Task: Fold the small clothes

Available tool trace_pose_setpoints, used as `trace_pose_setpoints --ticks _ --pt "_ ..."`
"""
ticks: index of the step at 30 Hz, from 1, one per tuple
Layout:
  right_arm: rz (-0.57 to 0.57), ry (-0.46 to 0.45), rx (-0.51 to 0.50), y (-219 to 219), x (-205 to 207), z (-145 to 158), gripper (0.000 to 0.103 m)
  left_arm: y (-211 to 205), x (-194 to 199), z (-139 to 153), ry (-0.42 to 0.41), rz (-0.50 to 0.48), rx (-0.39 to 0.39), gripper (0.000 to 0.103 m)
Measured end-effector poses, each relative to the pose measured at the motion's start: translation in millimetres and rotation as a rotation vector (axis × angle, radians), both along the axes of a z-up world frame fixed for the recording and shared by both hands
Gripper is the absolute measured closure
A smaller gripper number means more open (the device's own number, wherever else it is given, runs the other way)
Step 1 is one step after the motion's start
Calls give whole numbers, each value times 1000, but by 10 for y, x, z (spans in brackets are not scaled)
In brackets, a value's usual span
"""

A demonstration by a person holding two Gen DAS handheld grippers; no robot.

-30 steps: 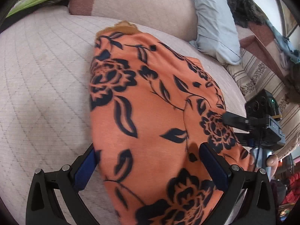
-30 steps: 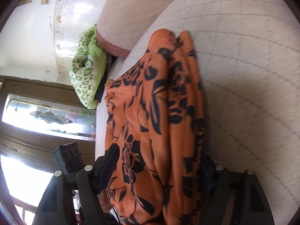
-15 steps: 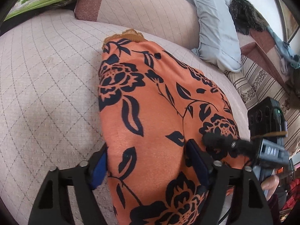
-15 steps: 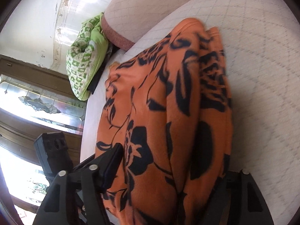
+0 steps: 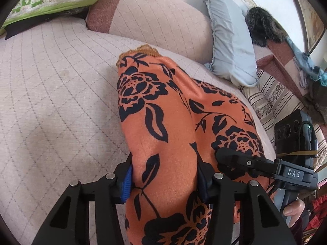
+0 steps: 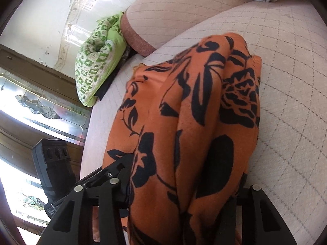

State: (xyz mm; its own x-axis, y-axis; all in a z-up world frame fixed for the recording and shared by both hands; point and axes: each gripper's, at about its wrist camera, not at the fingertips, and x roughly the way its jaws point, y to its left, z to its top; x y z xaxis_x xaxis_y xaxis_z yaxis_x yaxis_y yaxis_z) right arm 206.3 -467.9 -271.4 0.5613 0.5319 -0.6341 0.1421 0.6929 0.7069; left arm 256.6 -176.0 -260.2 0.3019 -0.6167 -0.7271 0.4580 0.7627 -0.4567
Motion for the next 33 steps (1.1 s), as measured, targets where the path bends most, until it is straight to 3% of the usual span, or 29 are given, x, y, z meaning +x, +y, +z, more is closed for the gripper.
trace_pose_setpoints --ticks 11,22,26,29,31,33 --pt "59 -54 10 342 36 263 51 515 -198 310 -72 58 1 51" --pt "117 -40 30 794 58 279 51 1020 -371 317 -83 97 45 51" --pt "130 7 -5 902 105 113 51 1055 -368 155 -30 107 90 51" --pt "161 93 -34 924 155 -94 50 1050 -335 -33 39 112 142 48" --pt "169 143 -8 864 177 -182 41 1071 -330 -52 49 115 144 44" --pt "175 174 30 763 205 -174 40 1101 -335 -8 44 119 144 42"
